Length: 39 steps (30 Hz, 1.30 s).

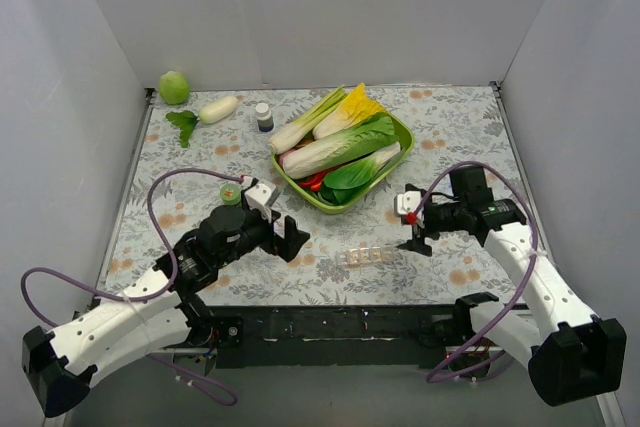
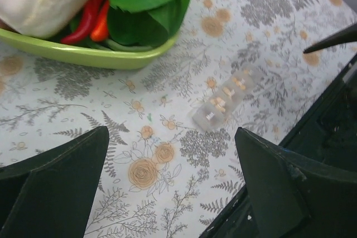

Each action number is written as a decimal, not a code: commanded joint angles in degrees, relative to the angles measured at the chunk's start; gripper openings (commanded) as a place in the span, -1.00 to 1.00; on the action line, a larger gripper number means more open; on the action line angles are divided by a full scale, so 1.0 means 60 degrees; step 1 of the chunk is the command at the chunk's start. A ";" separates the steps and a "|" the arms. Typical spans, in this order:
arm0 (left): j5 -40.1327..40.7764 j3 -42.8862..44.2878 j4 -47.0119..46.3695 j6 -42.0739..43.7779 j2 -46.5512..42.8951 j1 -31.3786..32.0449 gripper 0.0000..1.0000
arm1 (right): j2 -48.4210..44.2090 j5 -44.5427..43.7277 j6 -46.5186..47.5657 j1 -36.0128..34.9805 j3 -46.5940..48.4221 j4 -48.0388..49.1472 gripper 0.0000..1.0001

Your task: Sort the pills into containers

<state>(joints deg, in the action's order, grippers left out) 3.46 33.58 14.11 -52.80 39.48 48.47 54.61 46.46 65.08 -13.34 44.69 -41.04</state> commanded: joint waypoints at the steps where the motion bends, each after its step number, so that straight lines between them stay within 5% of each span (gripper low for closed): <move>1: -0.2040 -0.0703 -0.1324 0.1062 0.0245 -0.0021 0.96 | 0.0492 -0.1179 0.1546 -0.0836 -0.0694 0.0671 0.96; 6: -0.3752 -0.1655 -0.2992 0.2250 0.0201 -0.0021 0.96 | 0.1605 -0.1853 0.1430 -0.1962 -0.1133 0.1286 0.93; 16: -0.4460 -0.2624 -0.3846 0.4067 0.0405 0.0330 0.96 | 0.3128 -0.2952 -0.0034 -0.4074 -0.1662 0.3630 0.77; 22: -0.4167 -0.2580 -0.3860 0.4609 0.1196 0.0842 0.96 | 0.3934 -0.3114 -0.0592 -0.4368 -0.1486 0.3910 0.47; 29: -0.3640 -0.2550 -0.4211 0.5136 0.2265 0.1487 0.91 | 0.4068 -0.3173 -0.0988 -0.4412 -0.1442 0.3720 -0.37; 39: -0.2439 -0.2536 -0.7167 0.5429 0.4782 0.2248 0.83 | 0.2720 -0.2763 -0.1340 -0.4426 -0.2057 0.3544 -0.66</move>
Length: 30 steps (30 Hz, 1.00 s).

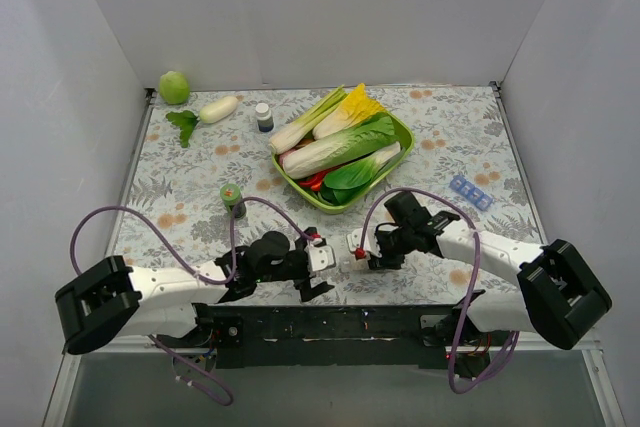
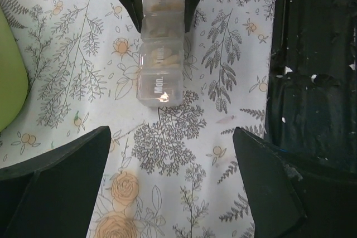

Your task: Sort the pills into containers

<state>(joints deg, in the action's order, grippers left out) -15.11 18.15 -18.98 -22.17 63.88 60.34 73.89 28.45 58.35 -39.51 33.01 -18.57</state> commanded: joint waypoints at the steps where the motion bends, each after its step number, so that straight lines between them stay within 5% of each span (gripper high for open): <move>1: 0.0818 0.0094 -0.1815 0.0370 0.0939 0.0315 0.83 | -0.0595 0.0268 -0.0247 -0.0066 -0.0126 -0.0201 -0.69; 13: 0.1303 0.1119 -0.3003 0.0488 0.3284 0.0828 0.62 | -0.0903 0.0283 -0.0408 -0.0154 -0.0434 0.0106 -0.81; 22: 0.1245 0.1399 -0.2813 0.0371 0.3973 0.0960 -0.03 | -0.0918 0.0371 -0.0555 -0.0154 -0.0419 0.0194 -0.85; 30: 0.1201 0.1151 -0.3090 0.0210 0.3812 0.0989 0.17 | -0.0977 0.0605 -0.0745 -0.0154 -0.0376 0.0253 -0.89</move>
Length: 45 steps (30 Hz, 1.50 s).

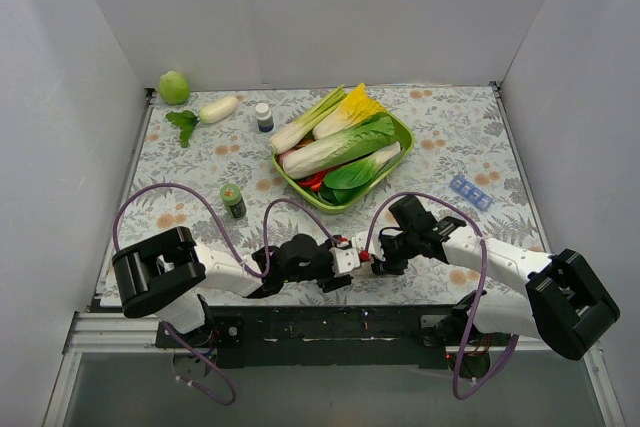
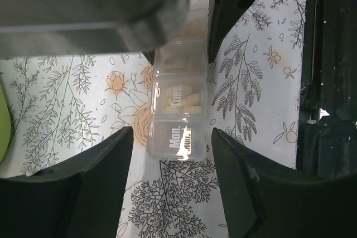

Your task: Sort the pills into containers

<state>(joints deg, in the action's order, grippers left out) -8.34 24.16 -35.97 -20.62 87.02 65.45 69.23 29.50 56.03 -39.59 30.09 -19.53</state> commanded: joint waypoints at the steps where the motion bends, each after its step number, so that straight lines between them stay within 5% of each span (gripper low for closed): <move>1: 0.0086 0.0090 -0.0319 -0.0107 -0.0162 0.0136 0.20 | -0.0230 0.0503 -0.0388 -0.0154 0.0113 0.0413 -0.89; 21: -0.0001 -0.0878 -0.0568 -0.0386 -0.1658 0.0122 0.34 | -0.0464 0.1104 -0.0315 0.0051 0.0186 0.0179 -0.91; 34: -0.0060 -0.0599 -0.0466 -0.0240 -0.1013 0.0122 0.18 | -0.0523 0.1368 -0.0285 0.0139 0.0215 0.0091 -0.92; 45: -0.0236 -0.0366 -0.0276 -0.0547 -0.1013 0.0136 -0.56 | -0.0523 0.1295 -0.0271 0.0154 0.0157 0.0120 -0.92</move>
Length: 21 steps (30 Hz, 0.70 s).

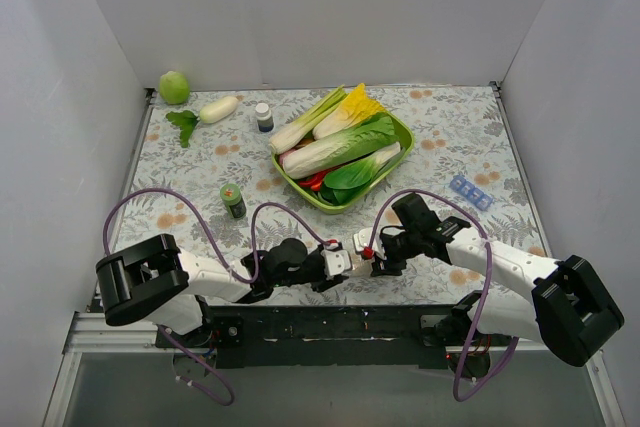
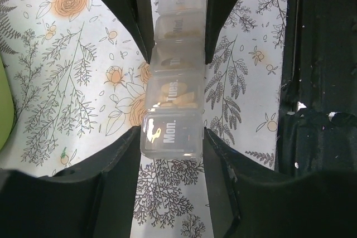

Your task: Sort the pills into containers

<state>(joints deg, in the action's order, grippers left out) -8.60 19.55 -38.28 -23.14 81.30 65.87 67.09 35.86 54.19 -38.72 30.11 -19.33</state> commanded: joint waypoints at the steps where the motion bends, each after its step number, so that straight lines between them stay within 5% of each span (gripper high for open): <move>1: -0.0207 0.0447 0.0183 -0.0259 -0.0073 0.0053 -0.68 | -0.0166 0.0177 0.0050 0.0008 0.0153 0.0102 -0.92; 7: -0.0368 0.0550 0.0360 -0.1429 -0.0380 -0.0049 -0.95 | -0.0224 -0.0160 0.0064 0.0023 0.0021 0.0321 -0.94; 15: -0.1217 0.0741 0.0931 -0.3831 -0.0557 -0.0869 -0.98 | -0.0268 -0.0263 0.0064 -0.0007 -0.0008 0.0453 -0.95; 21: -0.1658 0.0975 0.1253 -0.4231 -0.0205 -0.1148 -0.99 | -0.0269 -0.0409 0.0094 -0.0007 -0.0081 0.0527 -0.96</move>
<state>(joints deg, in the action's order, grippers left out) -16.03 23.11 -32.23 -44.47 80.31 59.70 66.65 34.37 54.30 -38.70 30.11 -18.48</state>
